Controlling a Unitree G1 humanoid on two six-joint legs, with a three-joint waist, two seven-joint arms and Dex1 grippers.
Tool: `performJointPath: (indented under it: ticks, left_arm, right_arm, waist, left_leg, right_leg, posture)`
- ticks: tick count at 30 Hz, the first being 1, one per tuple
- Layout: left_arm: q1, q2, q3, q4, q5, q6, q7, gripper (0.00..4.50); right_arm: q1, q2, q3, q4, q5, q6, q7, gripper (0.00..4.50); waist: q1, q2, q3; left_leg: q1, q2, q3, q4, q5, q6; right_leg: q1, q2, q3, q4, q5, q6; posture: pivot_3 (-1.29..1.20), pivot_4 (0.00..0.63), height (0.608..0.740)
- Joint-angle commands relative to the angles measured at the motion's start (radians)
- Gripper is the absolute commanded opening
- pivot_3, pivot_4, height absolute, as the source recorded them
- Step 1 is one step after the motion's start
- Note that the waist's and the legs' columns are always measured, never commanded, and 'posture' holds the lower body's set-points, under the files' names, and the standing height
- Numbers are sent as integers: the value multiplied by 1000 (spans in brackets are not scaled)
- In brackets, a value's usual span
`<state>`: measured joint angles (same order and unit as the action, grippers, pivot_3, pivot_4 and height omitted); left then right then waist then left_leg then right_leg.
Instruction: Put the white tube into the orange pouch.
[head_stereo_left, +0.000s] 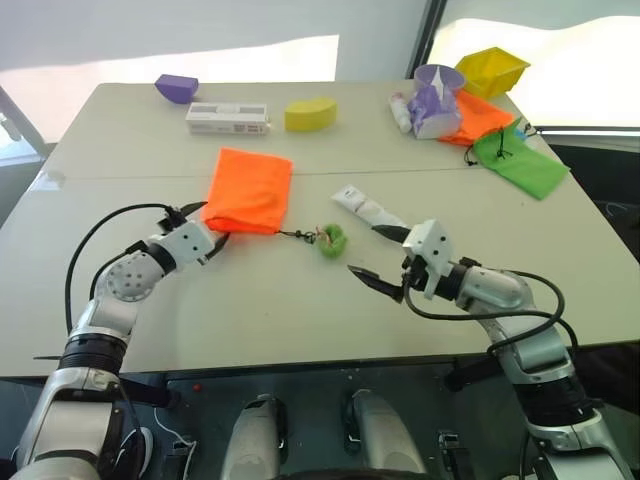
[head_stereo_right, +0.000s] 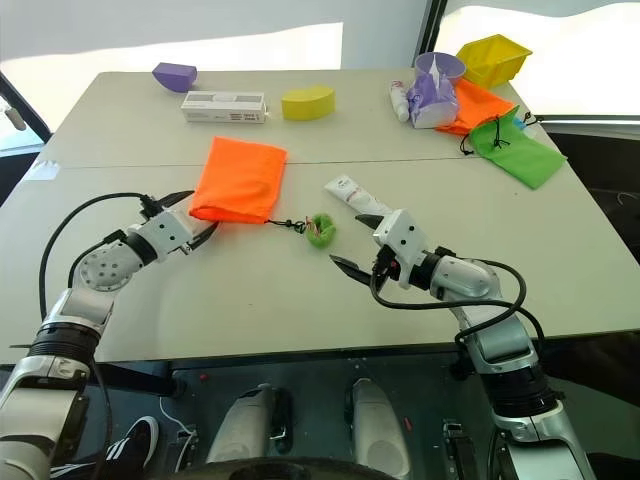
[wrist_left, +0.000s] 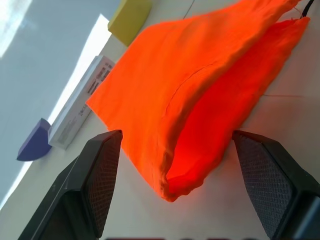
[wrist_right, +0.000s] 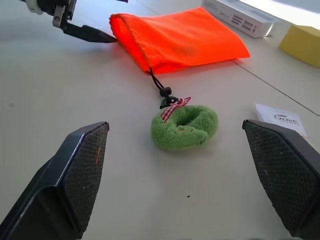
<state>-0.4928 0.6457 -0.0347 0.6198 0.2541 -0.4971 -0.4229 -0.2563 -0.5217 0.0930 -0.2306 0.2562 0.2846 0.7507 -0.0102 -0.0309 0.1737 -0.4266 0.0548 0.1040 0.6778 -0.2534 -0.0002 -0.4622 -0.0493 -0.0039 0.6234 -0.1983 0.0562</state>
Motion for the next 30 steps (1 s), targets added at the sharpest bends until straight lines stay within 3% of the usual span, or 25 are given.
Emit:
performJointPath:
  ticks: [1, 8, 11, 16, 17, 25, 30]
  left_arm:
    - [-40, 8, -10, 19, 39, -16, 65, 3784]
    - [-43, 6, -29, 49, 50, -3, 88, 3784]
    - [-38, -5, -35, 53, 39, 22, 70, 2904]
    - [-42, -10, -39, 72, 48, 34, 74, 317]
    - [-41, -13, -39, 72, 39, 40, 62, 47]
    - [-12, -17, -25, 7, -51, 75, -45, 47]
    - [52, -3, -22, -142, -102, 146, -131, 47]
  right_arm:
    - [-3, 7, -2, -35, -2, -5, -8, 4475]
    - [-1, 16, 3, -37, -12, -2, -26, 4475]
    - [-4, 13, 2, -36, -22, -5, -31, 4500]
    - [-1, 10, -6, -32, -22, -4, -34, 4500]
    - [-1, 10, -8, -32, -22, -4, -36, 4500]
    - [-6, 12, -16, -6, -40, -19, -56, 4500]
    - [-24, 12, -15, 11, -54, -28, -62, 4500]
  waist:
    - [-1, 0, 0]
    - [-3, 0, 0]
    - [-2, 0, 0]
    - [0, 0, 0]
    - [0, 0, 0]
    - [-1, 0, 0]
    - [-2, 0, 0]
  left_leg:
    - [0, 0, 0, 0, 0, 0]
    - [0, 0, 0, 0, 0, 0]
    - [0, 0, 1, 0, 0, 0]
    - [1, 0, 1, 0, 0, 0]
    - [1, 0, 1, 0, 0, 0]
    - [1, -1, 1, 0, 0, 0]
    - [1, -1, 1, 0, 0, 0]
  right_leg:
    - [0, 0, 0, 0, 0, 0]
    - [0, 1, -1, 0, 0, 0]
    - [0, 1, -1, 1, 0, 0]
    - [1, 0, -1, 1, 0, 0]
    - [2, 0, -1, 1, 0, 0]
    - [2, -2, -1, 0, 0, 0]
    - [2, -1, -1, 0, 0, 0]
  posture:
    - [0, 150, 740]
    - [0, 150, 740]
    - [0, 150, 740]
    - [0, 150, 740]
    - [0, 150, 740]
    - [0, 150, 740]
    - [0, 150, 740]
